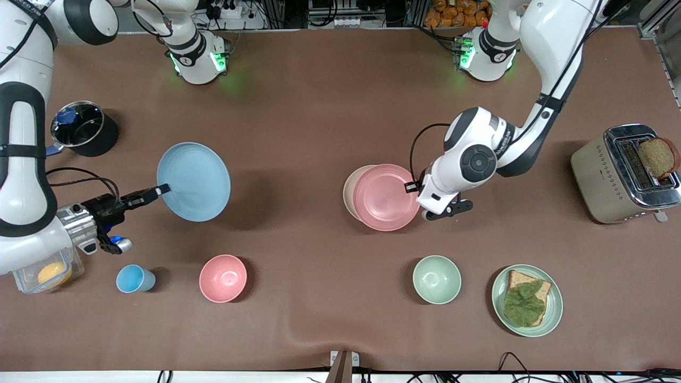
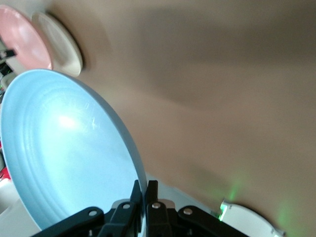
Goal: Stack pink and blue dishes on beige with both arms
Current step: 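Lift the blue plate with the right gripper while the left gripper carries pink, then open the left gripper on the beige plate while the right gripper carries blue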
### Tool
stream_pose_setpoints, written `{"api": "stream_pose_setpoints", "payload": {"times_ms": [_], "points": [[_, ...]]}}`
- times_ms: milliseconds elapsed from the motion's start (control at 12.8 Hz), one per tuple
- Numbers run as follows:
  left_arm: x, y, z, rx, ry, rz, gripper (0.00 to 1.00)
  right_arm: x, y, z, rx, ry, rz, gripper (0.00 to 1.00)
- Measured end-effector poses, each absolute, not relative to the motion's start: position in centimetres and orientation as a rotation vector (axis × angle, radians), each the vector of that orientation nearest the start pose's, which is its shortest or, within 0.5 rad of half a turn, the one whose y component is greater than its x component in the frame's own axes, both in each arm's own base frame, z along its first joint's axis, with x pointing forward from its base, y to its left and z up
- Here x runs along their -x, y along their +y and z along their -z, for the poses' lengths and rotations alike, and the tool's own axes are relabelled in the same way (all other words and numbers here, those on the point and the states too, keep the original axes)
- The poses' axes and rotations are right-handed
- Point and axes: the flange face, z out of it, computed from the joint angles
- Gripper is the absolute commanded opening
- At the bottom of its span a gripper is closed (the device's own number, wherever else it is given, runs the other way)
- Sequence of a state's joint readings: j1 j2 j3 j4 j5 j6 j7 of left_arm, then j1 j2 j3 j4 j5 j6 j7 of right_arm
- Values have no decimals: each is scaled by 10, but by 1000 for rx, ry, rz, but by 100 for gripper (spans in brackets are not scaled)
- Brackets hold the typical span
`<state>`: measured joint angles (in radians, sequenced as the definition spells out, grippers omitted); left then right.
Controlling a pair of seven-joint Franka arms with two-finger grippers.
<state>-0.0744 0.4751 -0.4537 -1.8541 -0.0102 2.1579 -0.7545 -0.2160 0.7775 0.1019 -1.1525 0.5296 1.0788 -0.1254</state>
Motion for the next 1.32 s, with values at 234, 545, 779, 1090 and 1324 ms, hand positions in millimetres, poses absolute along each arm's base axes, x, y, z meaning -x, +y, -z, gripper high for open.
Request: {"api": "stream_pose_setpoints", "payload": {"times_ms": [234,545,779,1090,1324], "points": [[-538,-305,-264,3202,-415,-345,0,-649,-12,-335,2147,13,-1018,0],[-530,-309,-257,3198,-406,-352,0,-658,6,-347,1991,197,-1054,0],[-521,-314,-250,3193,-406,-357,0,-672,11,-358,1899,349,-1037,0],[-515,-315,-243,3192,-399,-358,0,-687,24,-361,1863,536,-1039,0],[-514,-317,-243,3199,-404,-345,22,-694,50,-361,1873,679,-1085,0]]}}
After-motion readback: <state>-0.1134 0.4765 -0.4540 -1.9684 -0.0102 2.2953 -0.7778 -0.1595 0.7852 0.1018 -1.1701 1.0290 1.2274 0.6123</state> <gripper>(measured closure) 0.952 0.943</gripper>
